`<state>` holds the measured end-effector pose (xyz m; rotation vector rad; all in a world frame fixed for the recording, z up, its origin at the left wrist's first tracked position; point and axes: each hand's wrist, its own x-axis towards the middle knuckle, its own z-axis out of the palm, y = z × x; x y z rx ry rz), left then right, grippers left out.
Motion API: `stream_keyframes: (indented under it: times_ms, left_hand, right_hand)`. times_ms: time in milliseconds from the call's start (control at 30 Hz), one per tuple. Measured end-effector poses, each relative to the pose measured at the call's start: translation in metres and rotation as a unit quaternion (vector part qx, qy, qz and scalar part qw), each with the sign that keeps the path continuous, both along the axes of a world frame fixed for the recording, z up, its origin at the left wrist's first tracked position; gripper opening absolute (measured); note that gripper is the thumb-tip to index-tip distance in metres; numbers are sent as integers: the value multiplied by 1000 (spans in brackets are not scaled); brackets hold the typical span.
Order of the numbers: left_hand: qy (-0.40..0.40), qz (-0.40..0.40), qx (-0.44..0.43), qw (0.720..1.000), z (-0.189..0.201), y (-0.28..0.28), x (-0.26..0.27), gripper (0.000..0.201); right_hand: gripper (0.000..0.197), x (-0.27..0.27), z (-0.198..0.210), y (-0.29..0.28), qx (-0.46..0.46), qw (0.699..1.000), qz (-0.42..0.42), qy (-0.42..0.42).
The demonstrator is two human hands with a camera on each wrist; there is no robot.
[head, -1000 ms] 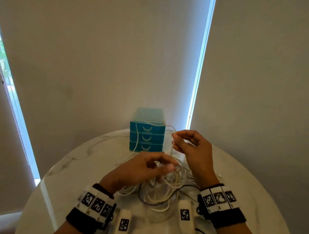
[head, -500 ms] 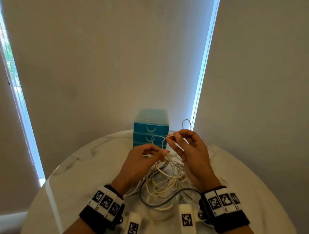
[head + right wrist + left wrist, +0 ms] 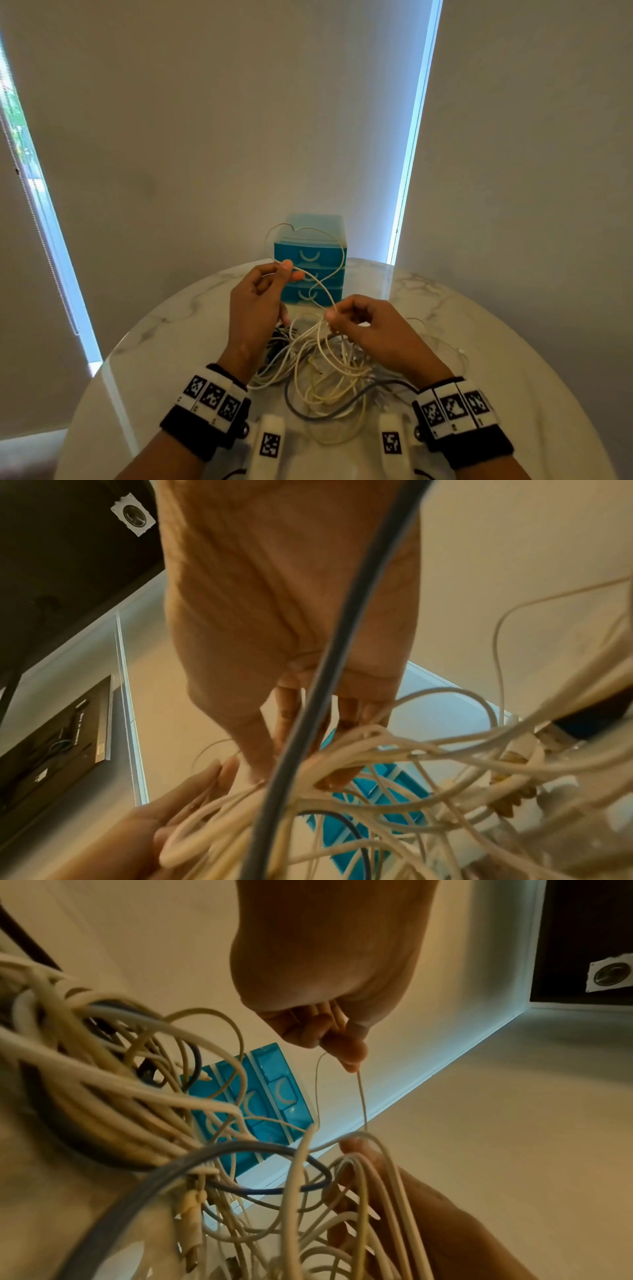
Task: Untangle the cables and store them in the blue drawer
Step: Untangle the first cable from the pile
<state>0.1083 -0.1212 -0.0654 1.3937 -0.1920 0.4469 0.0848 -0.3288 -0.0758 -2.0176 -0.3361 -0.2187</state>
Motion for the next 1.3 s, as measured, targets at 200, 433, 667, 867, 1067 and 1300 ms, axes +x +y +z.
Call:
stream_keyframes:
  times_ms: [200, 433, 667, 867, 1067, 1300]
  left_hand:
    - [84, -249, 134, 955, 1, -17, -13, 62]
    - [73, -220, 324, 917, -11, -6, -2, 42]
    - [8, -169, 280, 945, -9, -13, -6, 20]
    - [-8, -72, 82, 994, -1, -3, 0, 26]
    - [36, -124, -12, 992, -2, 1, 7, 35]
    - [31, -186, 24, 982, -8, -9, 2, 30]
  right_hand:
    - [10, 1, 6, -16, 137, 966, -172, -136]
    - [21, -5, 22, -12, 380, 899, -174, -131]
    - [22, -6, 22, 4, 413, 904, -66, -83]
    - [32, 3, -3, -3, 224, 973, -47, 33]
    - [34, 4, 0, 7, 178, 982, -58, 31]
    - [25, -3, 6, 17, 288, 957, -32, 12]
